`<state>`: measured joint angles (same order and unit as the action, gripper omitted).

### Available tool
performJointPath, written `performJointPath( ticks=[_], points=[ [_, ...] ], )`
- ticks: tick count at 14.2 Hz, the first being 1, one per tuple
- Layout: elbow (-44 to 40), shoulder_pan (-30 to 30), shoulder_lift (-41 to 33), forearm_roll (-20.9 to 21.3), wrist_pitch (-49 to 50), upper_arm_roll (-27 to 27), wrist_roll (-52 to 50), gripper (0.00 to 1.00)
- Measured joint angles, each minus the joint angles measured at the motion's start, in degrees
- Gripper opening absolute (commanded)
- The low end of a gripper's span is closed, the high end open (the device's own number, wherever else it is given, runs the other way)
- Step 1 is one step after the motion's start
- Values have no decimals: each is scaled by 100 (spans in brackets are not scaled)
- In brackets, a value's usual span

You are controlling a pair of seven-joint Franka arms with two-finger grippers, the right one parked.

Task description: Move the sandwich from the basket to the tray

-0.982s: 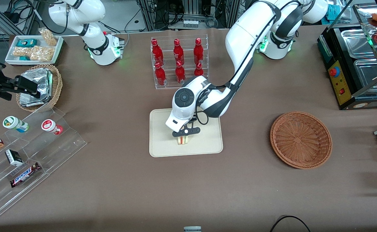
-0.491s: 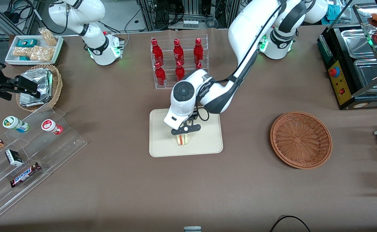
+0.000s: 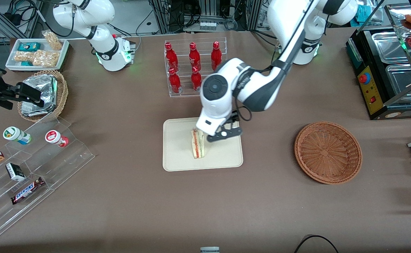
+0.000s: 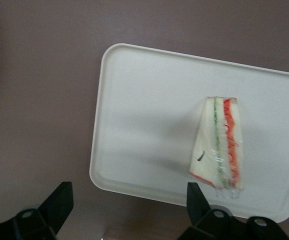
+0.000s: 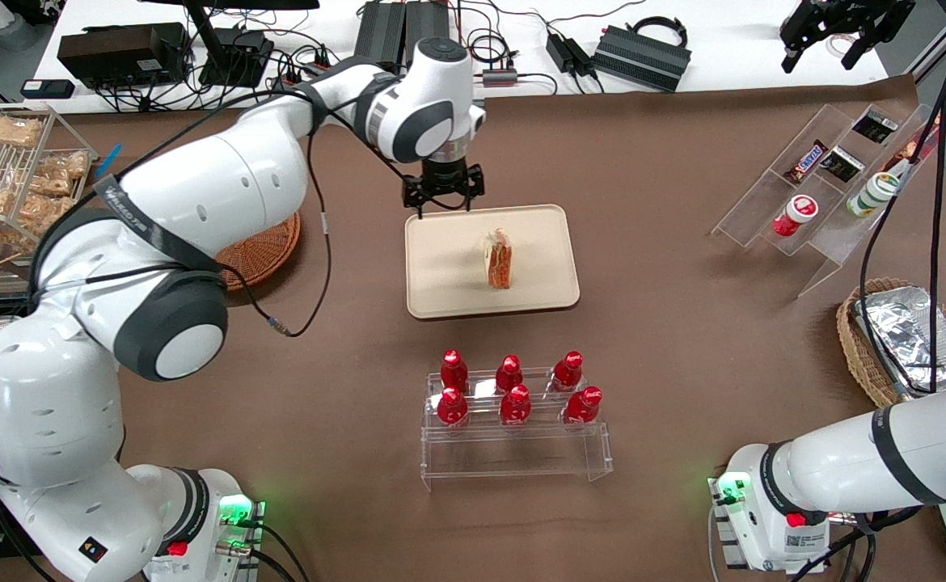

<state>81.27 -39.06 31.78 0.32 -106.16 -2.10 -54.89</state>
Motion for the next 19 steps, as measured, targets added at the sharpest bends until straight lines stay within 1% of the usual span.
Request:
performJointPath(
  ticks=[4, 10, 13, 16, 19],
  points=[
    [696, 655, -544, 6, -4, 19, 744, 100],
    [2007, 1532, -1809, 6, 1, 32, 2083, 100],
    [2514, 1930, -2324, 6, 9, 35, 2864, 100],
    [2765, 2445, -2735, 6, 281, -27, 3656, 100],
    [2784, 3269, -3087, 7, 638, -429, 4465, 100]
  ],
)
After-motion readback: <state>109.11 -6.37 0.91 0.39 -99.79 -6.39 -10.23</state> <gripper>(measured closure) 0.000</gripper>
